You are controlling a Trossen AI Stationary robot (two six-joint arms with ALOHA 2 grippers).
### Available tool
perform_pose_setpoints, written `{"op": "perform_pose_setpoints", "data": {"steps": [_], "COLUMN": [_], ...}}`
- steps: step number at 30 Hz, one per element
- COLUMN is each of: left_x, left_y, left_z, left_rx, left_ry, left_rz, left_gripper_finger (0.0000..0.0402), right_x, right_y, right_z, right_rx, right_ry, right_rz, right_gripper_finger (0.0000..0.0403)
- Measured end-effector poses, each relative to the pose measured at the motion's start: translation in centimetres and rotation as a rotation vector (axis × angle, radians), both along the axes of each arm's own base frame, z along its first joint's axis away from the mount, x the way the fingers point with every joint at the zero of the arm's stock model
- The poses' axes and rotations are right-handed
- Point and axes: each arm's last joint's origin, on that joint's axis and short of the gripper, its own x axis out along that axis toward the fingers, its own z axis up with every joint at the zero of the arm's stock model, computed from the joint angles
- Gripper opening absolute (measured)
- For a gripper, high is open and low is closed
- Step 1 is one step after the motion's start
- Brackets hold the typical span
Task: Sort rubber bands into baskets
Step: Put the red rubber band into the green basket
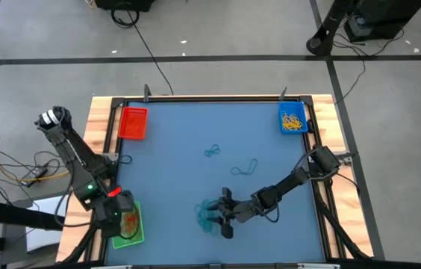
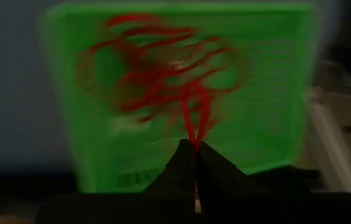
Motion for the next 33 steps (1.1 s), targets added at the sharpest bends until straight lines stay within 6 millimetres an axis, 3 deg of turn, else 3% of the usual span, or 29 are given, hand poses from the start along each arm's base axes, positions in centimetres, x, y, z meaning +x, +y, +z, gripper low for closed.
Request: {"op": "perform_pose_setpoints", "data": {"steps": [4,11,18,23,27,33], "left_x": [-0.2,0.4,0.7,0.7,1.4,2.9], "left_y": [0.5,0.4,0.1,0.6,1.3,2.2], "left_z": [-0.4,-0.3,-0.1,-0.2,-0.1,1.5], "left_rx": [0.067,0.102,0.076,0.134,0.219,0.317], "left_ry": [0.009,-0.138,-0.184,-0.193,-0.284,-0.386], "left_rz": [0.036,0.083,0.097,0.099,0.152,0.167], "left_gripper_finger": [0.0003,0.0037,0.0115,0.0163,0.0171,0.0172], "right_x": [0.0,0.5,0.5,-0.1,-0.5,0.0], "right_y": [0.0,-0.8,-2.1,-3.6,-6.5,-13.8], "right_z": [0.1,0.1,0.8,3.1,4.6,4.6], "right_rx": [-0.006,0.028,-0.032,-0.164,-0.284,-0.316], "right_ry": [-0.012,-0.001,0.061,0.131,0.207,0.355], "right_rz": [0.008,-0.011,-0.002,-0.027,-0.14,-0.23], "right_gripper_finger": [0.0191,0.0188,0.0194,0.0194,0.0194,0.0192]}}
